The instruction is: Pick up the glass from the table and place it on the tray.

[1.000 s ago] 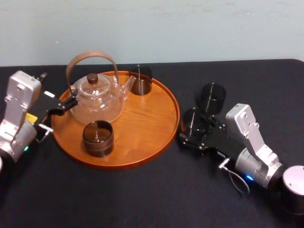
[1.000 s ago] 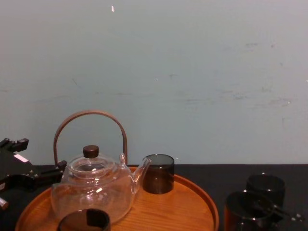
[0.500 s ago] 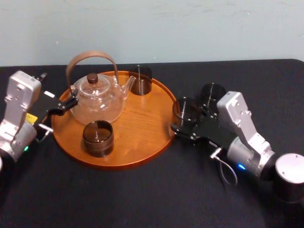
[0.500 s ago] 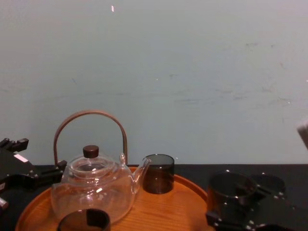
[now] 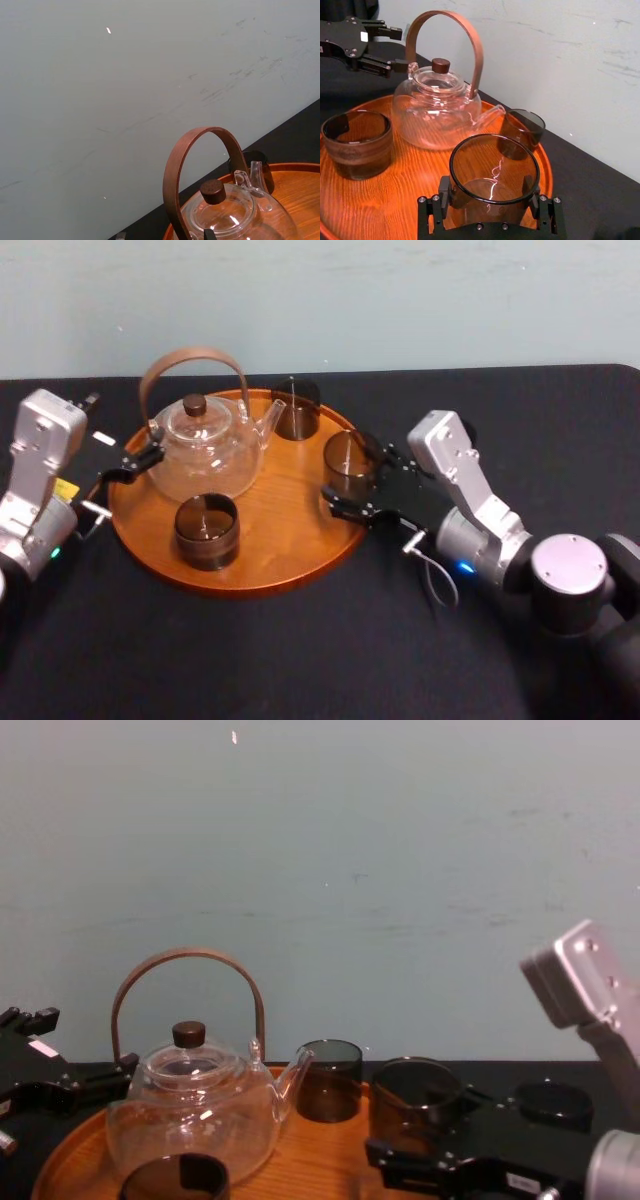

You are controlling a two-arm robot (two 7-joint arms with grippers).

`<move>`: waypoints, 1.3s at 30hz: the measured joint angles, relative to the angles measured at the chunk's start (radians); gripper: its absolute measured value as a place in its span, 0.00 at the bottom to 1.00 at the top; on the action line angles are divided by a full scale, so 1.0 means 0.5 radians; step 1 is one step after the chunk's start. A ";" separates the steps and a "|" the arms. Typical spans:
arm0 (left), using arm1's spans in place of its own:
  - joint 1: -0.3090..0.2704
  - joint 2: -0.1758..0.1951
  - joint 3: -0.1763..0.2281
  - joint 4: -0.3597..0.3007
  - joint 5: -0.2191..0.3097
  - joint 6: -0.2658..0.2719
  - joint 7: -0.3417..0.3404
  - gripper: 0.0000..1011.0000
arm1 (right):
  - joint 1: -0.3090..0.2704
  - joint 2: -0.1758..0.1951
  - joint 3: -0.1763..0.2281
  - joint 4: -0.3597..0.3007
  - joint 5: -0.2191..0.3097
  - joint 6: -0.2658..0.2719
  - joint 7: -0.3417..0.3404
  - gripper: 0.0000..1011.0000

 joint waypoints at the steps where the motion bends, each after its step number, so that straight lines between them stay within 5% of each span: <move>1: 0.000 0.000 0.000 0.000 0.000 0.000 0.000 1.00 | 0.009 -0.007 -0.006 0.010 -0.002 0.001 0.000 0.91; 39: 0.000 0.000 0.000 0.000 0.000 0.000 0.000 1.00 | 0.176 -0.161 -0.145 0.319 -0.057 -0.060 0.025 0.91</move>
